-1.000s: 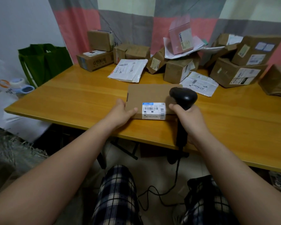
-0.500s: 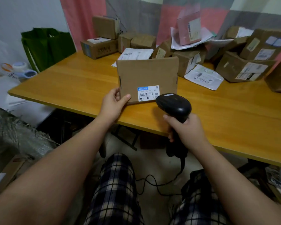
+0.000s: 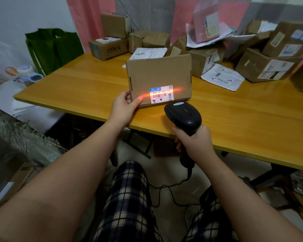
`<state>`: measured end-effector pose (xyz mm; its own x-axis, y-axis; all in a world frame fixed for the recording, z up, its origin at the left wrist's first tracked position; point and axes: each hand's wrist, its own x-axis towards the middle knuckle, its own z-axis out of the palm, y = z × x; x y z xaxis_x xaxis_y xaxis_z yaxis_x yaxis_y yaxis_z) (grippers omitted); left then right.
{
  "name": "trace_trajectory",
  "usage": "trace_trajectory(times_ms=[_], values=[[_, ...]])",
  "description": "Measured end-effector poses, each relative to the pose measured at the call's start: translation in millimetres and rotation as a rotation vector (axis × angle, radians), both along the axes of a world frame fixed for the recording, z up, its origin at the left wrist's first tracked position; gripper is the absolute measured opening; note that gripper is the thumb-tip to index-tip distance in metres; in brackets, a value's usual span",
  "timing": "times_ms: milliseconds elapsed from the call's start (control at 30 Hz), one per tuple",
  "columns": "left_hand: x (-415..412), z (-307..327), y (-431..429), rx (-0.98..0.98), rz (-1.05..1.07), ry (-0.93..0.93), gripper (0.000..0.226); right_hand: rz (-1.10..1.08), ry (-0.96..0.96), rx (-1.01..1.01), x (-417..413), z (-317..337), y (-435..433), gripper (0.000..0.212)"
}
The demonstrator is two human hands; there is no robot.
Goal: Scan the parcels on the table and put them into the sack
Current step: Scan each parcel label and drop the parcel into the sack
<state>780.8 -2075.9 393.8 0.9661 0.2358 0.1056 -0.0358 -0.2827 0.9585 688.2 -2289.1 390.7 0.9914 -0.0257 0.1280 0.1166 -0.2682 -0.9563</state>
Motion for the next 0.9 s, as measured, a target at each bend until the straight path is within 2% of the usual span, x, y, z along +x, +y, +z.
trace_trajectory(times_ms=[400,600,733,900], values=[[5,-3,1,-0.047,0.003,-0.031,0.054,0.009,0.019,-0.026,1,0,1,0.016],[-21,7,9,-0.159,0.085,-0.069,0.06,0.091,-0.031,-0.038,0,13,12,0.02],[-79,8,43,-0.312,0.22,-0.146,0.052,0.277,-0.047,0.021,-3,25,45,0.017],[-178,-12,106,-0.335,0.444,-0.239,0.028,0.576,-0.018,0.016,-21,23,121,0.021]])
